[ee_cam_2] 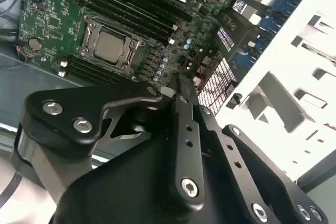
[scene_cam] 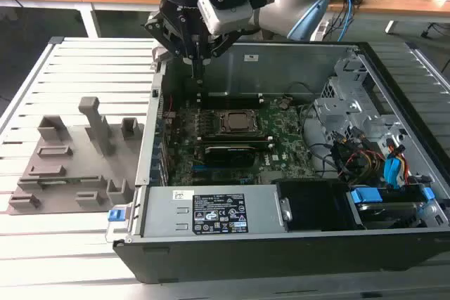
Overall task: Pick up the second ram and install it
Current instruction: 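Reach for the second ram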
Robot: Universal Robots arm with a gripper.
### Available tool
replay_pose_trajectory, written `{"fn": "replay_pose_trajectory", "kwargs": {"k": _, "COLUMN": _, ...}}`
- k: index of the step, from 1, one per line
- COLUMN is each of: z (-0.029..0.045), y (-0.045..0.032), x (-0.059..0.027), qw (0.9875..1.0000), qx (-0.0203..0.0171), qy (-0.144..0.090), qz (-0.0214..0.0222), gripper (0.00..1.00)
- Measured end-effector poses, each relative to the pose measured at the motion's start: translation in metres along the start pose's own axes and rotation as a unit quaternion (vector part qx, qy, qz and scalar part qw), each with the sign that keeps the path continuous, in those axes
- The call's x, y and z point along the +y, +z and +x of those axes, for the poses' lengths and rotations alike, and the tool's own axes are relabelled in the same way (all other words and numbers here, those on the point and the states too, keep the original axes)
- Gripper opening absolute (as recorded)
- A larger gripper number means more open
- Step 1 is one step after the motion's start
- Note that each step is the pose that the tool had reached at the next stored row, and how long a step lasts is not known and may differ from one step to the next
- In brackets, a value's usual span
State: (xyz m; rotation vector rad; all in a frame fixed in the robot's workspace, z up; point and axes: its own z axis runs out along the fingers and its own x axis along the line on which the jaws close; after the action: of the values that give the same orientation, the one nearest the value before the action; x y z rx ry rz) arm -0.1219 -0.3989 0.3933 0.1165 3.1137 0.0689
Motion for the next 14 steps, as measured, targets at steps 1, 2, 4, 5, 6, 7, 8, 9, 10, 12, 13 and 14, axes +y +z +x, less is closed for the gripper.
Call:
{"fn": "replay_pose_trajectory", "kwargs": {"k": 1, "z": 0.0, "y": 0.0, "x": 0.0, "qw": 1.0, "qx": 0.0, "qy": 0.0, "qz": 0.0, "gripper": 0.11}}
{"fn": "replay_pose_trajectory", "kwargs": {"k": 2, "z": 0.0006, "y": 0.0, "x": 0.0, "qw": 1.0, "qx": 0.0, "qy": 0.0, "qz": 0.0, "gripper": 0.11}}
{"fn": "replay_pose_trajectory", "kwargs": {"k": 4, "z": 0.0117, "y": -0.0003, "x": -0.0009, "qw": 1.0, "qx": 0.0, "qy": 0.0, "qz": 0.0, "gripper": 0.11}}
{"fn": "replay_pose_trajectory", "kwargs": {"k": 5, "z": 0.0164, "y": -0.0004, "x": -0.0012, "qw": 1.0, "qx": 0.0, "qy": 0.0, "qz": 0.0, "gripper": 0.11}}
{"fn": "replay_pose_trajectory", "kwargs": {"k": 6, "z": 0.0195, "y": -0.0005, "x": -0.0015, "qw": 1.0, "qx": 0.0, "qy": 0.0, "qz": 0.0, "gripper": 0.11}}
{"fn": "replay_pose_trajectory", "kwargs": {"k": 7, "z": 0.0255, "y": -0.0007, "x": -0.0019, "qw": 1.0, "qx": -0.0001, "qy": 0.0, "qz": 0.0, "gripper": 0.11}}
{"fn": "replay_pose_trajectory", "kwargs": {"k": 8, "z": 0.0332, "y": -0.0009, "x": -0.0025, "qw": 1.0, "qx": -0.0001, "qy": 0.0, "qz": 0.0, "gripper": 0.11}}
{"fn": "replay_pose_trajectory", "kwargs": {"k": 9, "z": 0.0421, "y": -0.0011, "x": -0.0031, "qw": 1.0, "qx": -0.0001, "qy": 0.0, "qz": 0.0, "gripper": 0.11}}
{"fn": "replay_pose_trajectory", "kwargs": {"k": 10, "z": 0.0444, "y": -0.0012, "x": -0.0033, "qw": 1.0, "qx": -0.0001, "qy": 0.0, "qz": 0.0, "gripper": 0.11}}
{"fn": "replay_pose_trajectory", "kwargs": {"k": 12, "z": 0.0468, "y": -0.0012, "x": -0.0035, "qw": 1.0, "qx": -0.0001, "qy": 0.0, "qz": 0.0, "gripper": 0.11}}
{"fn": "replay_pose_trajectory", "kwargs": {"k": 13, "z": 0.0485, "y": -0.0013, "x": -0.0036, "qw": 1.0, "qx": 0.0, "qy": 0.0, "qz": 0.0, "gripper": 0.11}}
{"fn": "replay_pose_trajectory", "kwargs": {"k": 14, "z": 0.051, "y": -0.0013, "x": -0.0038, "qw": 1.0, "qx": -0.0001, "qy": 0.0, "qz": 0.0, "gripper": 0.11}}
